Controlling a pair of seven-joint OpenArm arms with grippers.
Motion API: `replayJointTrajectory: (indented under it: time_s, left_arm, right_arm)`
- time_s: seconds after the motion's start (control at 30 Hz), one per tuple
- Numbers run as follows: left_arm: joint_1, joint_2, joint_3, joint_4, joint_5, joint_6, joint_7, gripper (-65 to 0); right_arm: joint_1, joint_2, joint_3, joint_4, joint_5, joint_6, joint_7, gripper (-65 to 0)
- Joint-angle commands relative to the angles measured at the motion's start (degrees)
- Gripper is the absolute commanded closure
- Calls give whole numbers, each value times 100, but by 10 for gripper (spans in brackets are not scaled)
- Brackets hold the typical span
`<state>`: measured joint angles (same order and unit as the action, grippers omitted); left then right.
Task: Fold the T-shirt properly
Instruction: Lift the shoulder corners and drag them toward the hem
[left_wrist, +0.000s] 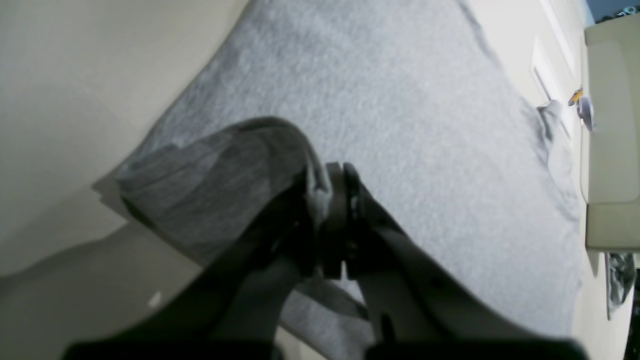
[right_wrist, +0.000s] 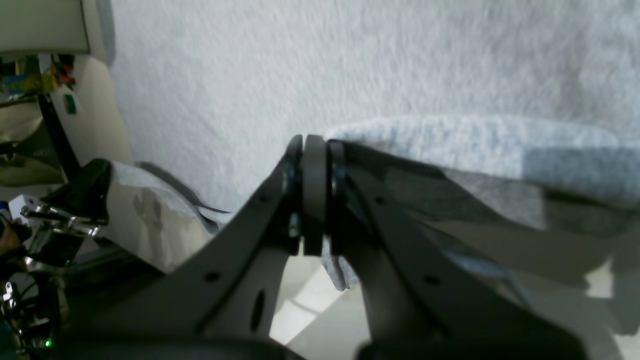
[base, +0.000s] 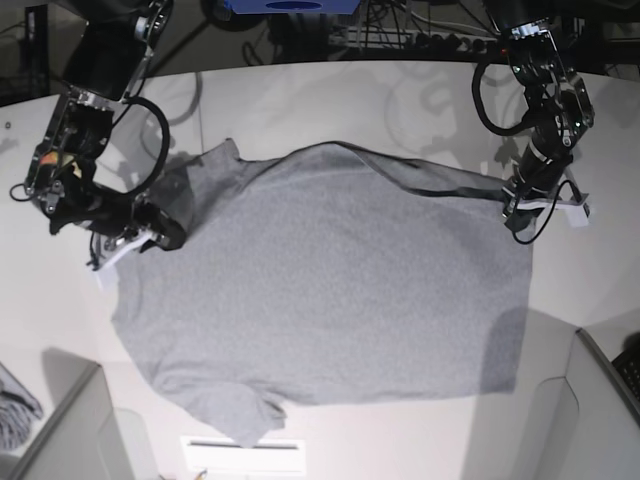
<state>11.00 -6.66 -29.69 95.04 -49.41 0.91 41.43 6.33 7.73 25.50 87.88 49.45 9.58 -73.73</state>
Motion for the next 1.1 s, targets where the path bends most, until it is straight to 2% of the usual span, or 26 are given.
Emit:
replayJointTrajectory:
  time_s: [0.0,0.23,0.37,0.87,0.97,1.07]
  left_arm:
    - [-41,-51,-33,205,-110,-25,-95,0]
    - [-24,-42,-112,232,-110,-25,-95,0]
    - [-41,116,-332,232,-110,-25,-95,0]
    - [-314,134,-411,135,-110,-16,-95,0]
    - [-410,134,-569,-32,-110,292,-95,0]
    - [-551,116,-569,-190,-110,397,-95,0]
  right_arm:
    - [136,76,22,96,123,4,46,0]
    - [312,278,48,34,123,4,55,0]
    - [453,375,22,-203,123,4,64,0]
    - [1042,392,4,-1029,114,4,64,0]
    - [1095,392,-13,-1144,35,4,204,0]
    - [1095,392,-339,-1161,-448,4,503,0]
